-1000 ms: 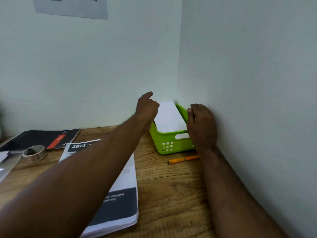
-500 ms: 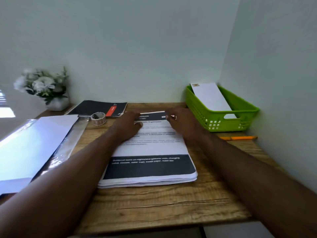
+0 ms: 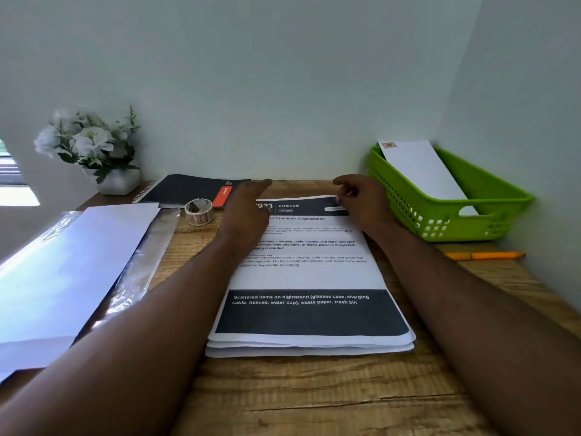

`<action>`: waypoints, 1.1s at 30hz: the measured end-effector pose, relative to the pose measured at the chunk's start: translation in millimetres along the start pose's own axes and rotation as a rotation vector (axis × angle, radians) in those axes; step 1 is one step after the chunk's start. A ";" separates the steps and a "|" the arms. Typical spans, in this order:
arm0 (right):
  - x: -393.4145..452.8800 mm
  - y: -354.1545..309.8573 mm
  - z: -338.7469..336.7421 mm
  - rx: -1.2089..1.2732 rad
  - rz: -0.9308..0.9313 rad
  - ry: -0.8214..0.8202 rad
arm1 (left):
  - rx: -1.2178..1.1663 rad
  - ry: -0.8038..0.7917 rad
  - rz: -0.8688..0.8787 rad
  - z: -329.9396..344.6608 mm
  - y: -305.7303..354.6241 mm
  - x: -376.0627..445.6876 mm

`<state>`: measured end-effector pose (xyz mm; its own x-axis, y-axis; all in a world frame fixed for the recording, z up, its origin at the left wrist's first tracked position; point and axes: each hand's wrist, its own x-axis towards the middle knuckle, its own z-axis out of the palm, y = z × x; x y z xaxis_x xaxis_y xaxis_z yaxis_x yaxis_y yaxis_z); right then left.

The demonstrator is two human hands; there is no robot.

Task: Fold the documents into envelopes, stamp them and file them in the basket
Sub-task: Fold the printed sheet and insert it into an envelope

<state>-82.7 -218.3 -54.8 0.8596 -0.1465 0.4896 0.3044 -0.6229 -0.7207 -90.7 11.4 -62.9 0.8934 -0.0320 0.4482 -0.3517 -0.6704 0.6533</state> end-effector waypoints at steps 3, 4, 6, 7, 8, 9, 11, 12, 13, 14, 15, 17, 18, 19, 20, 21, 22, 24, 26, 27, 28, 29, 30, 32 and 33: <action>2.0 -2.7 -0.7 -0.010 -0.074 0.024 | -0.048 0.103 0.013 -4.6 2.9 -2.0; 1.5 -5.3 -1.8 -0.019 -0.105 0.039 | -0.043 0.131 0.039 -6.8 3.8 -1.5; -0.7 -10.7 -4.9 -0.063 -0.186 0.084 | 0.037 0.179 0.084 -11.1 10.6 -2.5; -1.6 -12.2 -5.9 -0.082 -0.246 0.103 | 0.122 0.209 0.117 -13.1 15.8 -4.2; -2.8 -14.4 -7.2 -0.097 -0.305 0.116 | 0.223 0.237 0.162 -14.3 20.5 -5.5; -3.1 -15.9 -8.5 -0.115 -0.356 0.118 | 0.330 0.255 0.208 -14.9 25.3 -6.9; -4.9 -21.1 -11.6 -0.166 -0.402 0.104 | 0.509 0.283 0.269 -13.1 29.7 -9.5; -6.1 -24.1 -13.6 -0.195 -0.413 0.105 | 0.571 0.311 0.288 -12.9 31.0 -10.4; -7.2 -27.2 -15.7 -0.231 -0.436 0.117 | 0.615 0.330 0.301 -13.8 32.5 -11.1; -8.3 -30.2 -17.7 -0.272 -0.459 0.124 | 0.641 0.338 0.312 -15.2 34.1 -12.0; -9.0 -31.4 -18.9 -0.301 -0.480 0.115 | 0.651 0.307 0.319 -17.3 36.2 -13.4; -10.1 -33.0 -22.4 -0.326 -0.486 0.061 | 0.612 0.141 0.294 -18.9 42.0 -15.3; -10.9 -34.0 -24.5 -0.337 -0.470 0.012 | 0.572 0.039 0.255 -18.5 43.9 -15.6; -12.2 -35.2 -27.1 -0.353 -0.445 -0.059 | 0.532 -0.052 0.209 -17.8 45.7 -16.4; -14.1 -36.7 -28.7 -0.386 -0.405 -0.160 | 0.499 -0.110 0.167 -17.0 47.6 -18.1; -16.3 -37.7 -29.0 -0.424 -0.356 -0.275 | 0.482 -0.142 0.134 -15.7 48.5 -19.7; -17.8 -37.3 -28.2 -0.457 -0.297 -0.380 | 0.475 -0.158 0.111 -14.7 49.2 -20.7; -19.5 -33.8 -24.7 -0.467 -0.196 -0.489 | 0.449 -0.176 0.070 -11.5 47.3 -21.0; -21.3 -31.4 -22.2 -0.438 -0.170 -0.494 | 0.381 -0.222 0.029 -7.2 42.0 -20.1; -22.0 -29.4 -20.4 -0.442 -0.180 -0.500 | 0.354 -0.243 0.016 -4.5 37.8 -19.1; -23.0 -28.6 -18.1 -0.478 -0.200 -0.511 | 0.347 -0.255 0.014 -1.4 33.1 -17.8; -23.3 -28.0 -14.6 -0.529 -0.231 -0.517 | 0.365 -0.266 0.022 1.4 28.5 -17.1; -23.1 -26.8 -9.8 -0.587 -0.255 -0.522 | 0.401 -0.273 0.034 3.8 24.8 -16.7; -23.6 -26.0 0.5 -0.681 -0.251 -0.541 | 0.451 -0.271 0.053 7.2 19.5 -15.1; -24.7 -27.7 4.3 -0.718 -0.225 -0.555 | 0.457 -0.268 0.055 7.9 18.9 -14.5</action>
<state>-110.6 -194.2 -49.0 0.9406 0.3081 0.1425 0.3202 -0.9447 -0.0712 -108.1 -6.7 -61.9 0.9382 -0.2244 0.2635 -0.2959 -0.9150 0.2741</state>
